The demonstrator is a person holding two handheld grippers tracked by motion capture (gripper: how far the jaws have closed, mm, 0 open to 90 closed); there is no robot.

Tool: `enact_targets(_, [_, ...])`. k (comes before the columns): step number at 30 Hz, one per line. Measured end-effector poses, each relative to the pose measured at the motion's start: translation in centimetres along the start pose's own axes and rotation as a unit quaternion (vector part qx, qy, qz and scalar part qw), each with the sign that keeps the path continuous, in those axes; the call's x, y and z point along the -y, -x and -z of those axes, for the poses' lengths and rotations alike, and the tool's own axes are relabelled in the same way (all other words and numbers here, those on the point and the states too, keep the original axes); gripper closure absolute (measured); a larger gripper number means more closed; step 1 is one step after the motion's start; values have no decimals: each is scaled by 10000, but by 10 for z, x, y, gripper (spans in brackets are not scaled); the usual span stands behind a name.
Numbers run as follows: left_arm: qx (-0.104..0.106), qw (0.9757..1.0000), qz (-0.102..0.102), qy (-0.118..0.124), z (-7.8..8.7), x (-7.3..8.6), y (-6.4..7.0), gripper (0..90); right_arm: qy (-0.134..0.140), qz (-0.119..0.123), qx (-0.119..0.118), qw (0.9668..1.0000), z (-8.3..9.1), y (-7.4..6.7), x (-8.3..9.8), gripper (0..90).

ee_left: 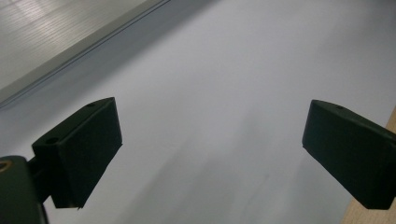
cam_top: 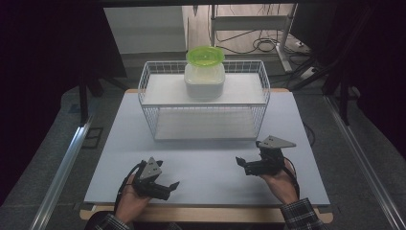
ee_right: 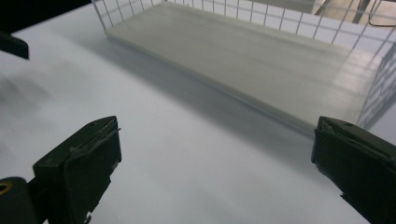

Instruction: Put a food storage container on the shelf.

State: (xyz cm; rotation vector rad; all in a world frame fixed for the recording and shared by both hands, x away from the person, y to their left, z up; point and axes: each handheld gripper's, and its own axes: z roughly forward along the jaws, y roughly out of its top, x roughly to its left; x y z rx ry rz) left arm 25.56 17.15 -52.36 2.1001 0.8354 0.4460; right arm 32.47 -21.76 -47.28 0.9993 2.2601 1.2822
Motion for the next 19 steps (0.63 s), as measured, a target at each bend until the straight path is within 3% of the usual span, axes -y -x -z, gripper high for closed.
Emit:
enact_targets(4, [-4, 10000, -5, -2, 0, 0, 0, 43, -147, 85, 110, 9998, -1, 0, 13, 16])
enact_targets(12, [-15, 10000, -14, -18, -1, 1, 0, 42, -479, 73, 93, 9988, -7, -2, 33, 17])
enact_targets(15, [-18, 10000, -35, -42, -1, 1, 0, 42, -686, 168, 129, 9974, -12, -5, 37, 17])
enact_targets(19, [-18, 10000, -37, -34, -2, 1, -1, 42, -720, 210, 148, 9971, -14, -6, 38, 17])
